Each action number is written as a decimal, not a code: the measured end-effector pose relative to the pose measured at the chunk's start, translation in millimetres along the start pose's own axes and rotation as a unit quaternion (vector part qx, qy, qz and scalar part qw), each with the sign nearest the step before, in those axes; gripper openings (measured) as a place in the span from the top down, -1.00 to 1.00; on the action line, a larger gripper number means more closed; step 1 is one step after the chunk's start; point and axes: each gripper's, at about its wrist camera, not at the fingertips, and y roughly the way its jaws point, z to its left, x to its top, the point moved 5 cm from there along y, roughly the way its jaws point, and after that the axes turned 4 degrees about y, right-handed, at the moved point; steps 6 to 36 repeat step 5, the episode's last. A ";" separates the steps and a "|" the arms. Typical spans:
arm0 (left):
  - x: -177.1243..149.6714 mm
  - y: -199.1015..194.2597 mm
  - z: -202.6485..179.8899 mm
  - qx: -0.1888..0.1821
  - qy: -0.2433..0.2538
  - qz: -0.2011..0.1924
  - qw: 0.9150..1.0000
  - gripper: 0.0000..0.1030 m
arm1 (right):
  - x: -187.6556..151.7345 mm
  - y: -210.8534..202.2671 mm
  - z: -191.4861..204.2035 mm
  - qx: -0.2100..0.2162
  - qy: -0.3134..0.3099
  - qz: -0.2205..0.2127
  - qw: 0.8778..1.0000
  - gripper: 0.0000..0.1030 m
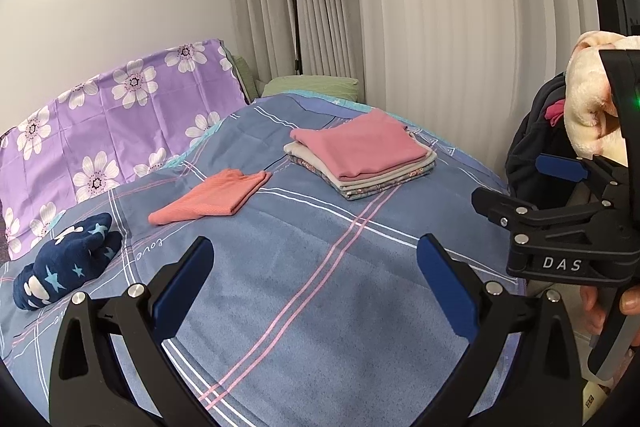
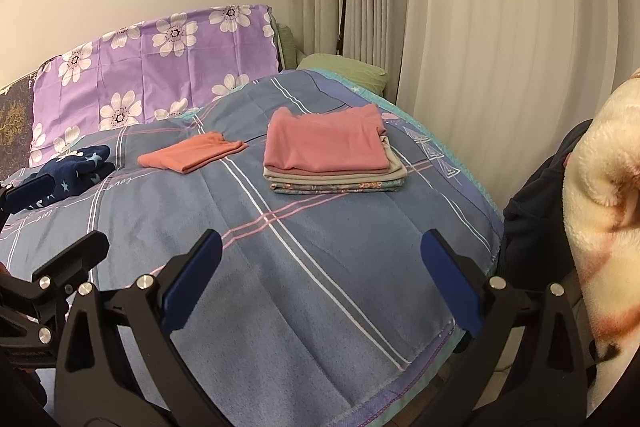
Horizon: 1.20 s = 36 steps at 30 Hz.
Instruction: Fold small clothes
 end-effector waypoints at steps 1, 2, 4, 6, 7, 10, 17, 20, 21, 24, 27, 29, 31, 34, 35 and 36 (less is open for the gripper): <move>-0.4 -0.1 -0.4 0.001 0.001 0.001 1.000 -0.97 | -0.5 0.6 -0.6 0.000 0.000 0.001 1.000 -0.96; -0.6 -0.1 -0.8 0.001 0.001 0.001 1.000 -0.97 | -1.2 0.4 0.2 0.000 0.000 0.001 1.000 -0.96; -1.4 -0.5 -1.1 0.003 0.002 0.003 1.000 -0.97 | -2.2 1.4 -0.2 0.000 0.000 0.002 1.000 -0.96; -1.8 -0.8 -0.6 0.003 0.001 0.003 1.000 -0.97 | -2.6 1.9 -0.3 0.000 0.000 0.003 1.000 -0.96; -1.8 -0.8 -0.6 0.003 0.001 0.003 1.000 -0.97 | -2.6 1.9 -0.3 0.000 0.000 0.003 1.000 -0.96; -1.8 -0.8 -0.6 0.003 0.001 0.003 1.000 -0.97 | -2.6 1.9 -0.3 0.000 0.000 0.003 1.000 -0.96; -1.8 -0.8 -0.6 0.003 0.001 0.003 1.000 -0.97 | -2.6 1.9 -0.3 0.000 0.000 0.003 1.000 -0.96; -1.8 -0.8 -0.6 0.003 0.001 0.003 1.000 -0.97 | -2.6 1.9 -0.3 0.000 0.000 0.003 1.000 -0.96; -1.8 -0.8 -0.6 0.003 0.001 0.003 1.000 -0.97 | -2.6 1.9 -0.3 0.000 0.000 0.003 1.000 -0.96; -1.8 -0.8 -0.6 0.003 0.001 0.003 1.000 -0.97 | -2.6 1.9 -0.3 0.000 0.000 0.003 1.000 -0.96; -1.8 -0.8 -0.6 0.003 0.001 0.003 1.000 -0.97 | -2.6 1.9 -0.3 0.000 0.000 0.003 1.000 -0.96; -1.8 -0.8 -0.6 0.003 0.001 0.003 1.000 -0.97 | -2.6 1.9 -0.3 0.000 0.000 0.003 1.000 -0.96; -1.8 -0.8 -0.6 0.003 0.001 0.003 1.000 -0.97 | -2.6 1.9 -0.3 0.000 0.000 0.003 1.000 -0.96; -1.8 -0.8 -0.6 0.003 0.001 0.003 1.000 -0.97 | -2.6 1.9 -0.3 0.000 0.000 0.003 1.000 -0.96; -1.8 -0.8 -0.6 0.003 0.001 0.003 1.000 -0.97 | -2.6 1.9 -0.3 0.000 0.000 0.003 1.000 -0.96; -1.8 -0.8 -0.6 0.003 0.001 0.003 1.000 -0.97 | -2.6 1.9 -0.3 0.000 0.000 0.003 1.000 -0.96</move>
